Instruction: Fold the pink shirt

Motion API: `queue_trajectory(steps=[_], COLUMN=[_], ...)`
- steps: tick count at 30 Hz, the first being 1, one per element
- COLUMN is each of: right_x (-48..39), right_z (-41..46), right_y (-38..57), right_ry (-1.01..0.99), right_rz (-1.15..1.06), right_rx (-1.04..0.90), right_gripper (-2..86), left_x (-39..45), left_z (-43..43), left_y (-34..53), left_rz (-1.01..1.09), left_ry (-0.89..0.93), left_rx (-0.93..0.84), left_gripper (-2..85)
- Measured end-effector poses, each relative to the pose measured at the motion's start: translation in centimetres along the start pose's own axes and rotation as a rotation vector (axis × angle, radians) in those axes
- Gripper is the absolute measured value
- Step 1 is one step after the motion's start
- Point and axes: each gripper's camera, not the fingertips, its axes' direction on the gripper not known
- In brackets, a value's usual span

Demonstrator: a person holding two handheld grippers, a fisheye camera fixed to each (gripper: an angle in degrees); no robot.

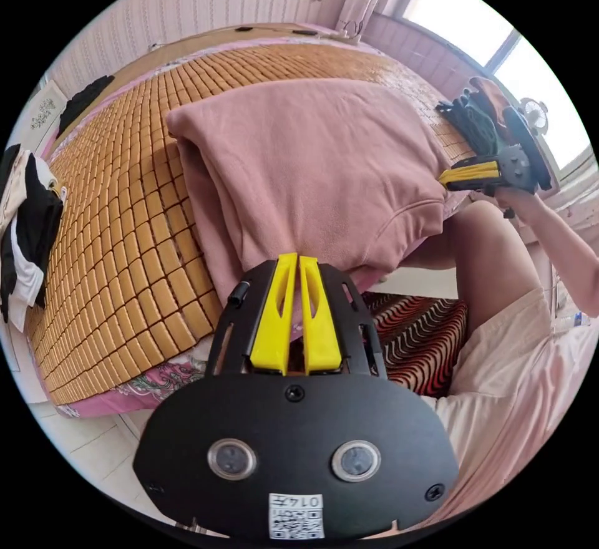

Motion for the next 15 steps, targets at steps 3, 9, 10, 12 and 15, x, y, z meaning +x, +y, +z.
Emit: queue_trajectory(steps=[3, 9, 10, 12, 15], right_x=[0.0, -0.3, -1.1, -2.4, -5.2], right_z=[-0.2, -2.0, -3.3, -5.4, -7.2], right_y=[-0.9, -2.9, -3.3, -4.6, -8.8], right_ry=[-0.073, -0.236, -0.188, -0.131, -0.126], right_rz=[0.071, 0.066, 0.049, 0.030, -0.067], right_rx=[0.007, -0.049, -0.027, 0.048, 0.136], right_gripper=[-0.3, -0.4, -0.4, -0.4, -0.4], left_x=[1.0, 3.3, 4.5, 6.3, 9.8], left_z=[0.2, -2.4, -3.4, -4.2, -3.2], left_y=[1.1, 1.8, 2.0, 2.1, 1.1], left_rz=[-0.010, -0.033, -0.006, 0.038, 0.113], left_ry=[0.001, -0.031, -0.050, -0.045, 0.050], left_rx=[0.033, 0.141, 0.186, 0.225, 0.240], left_gripper=[-0.9, -1.0, -1.0, -1.0, -1.0])
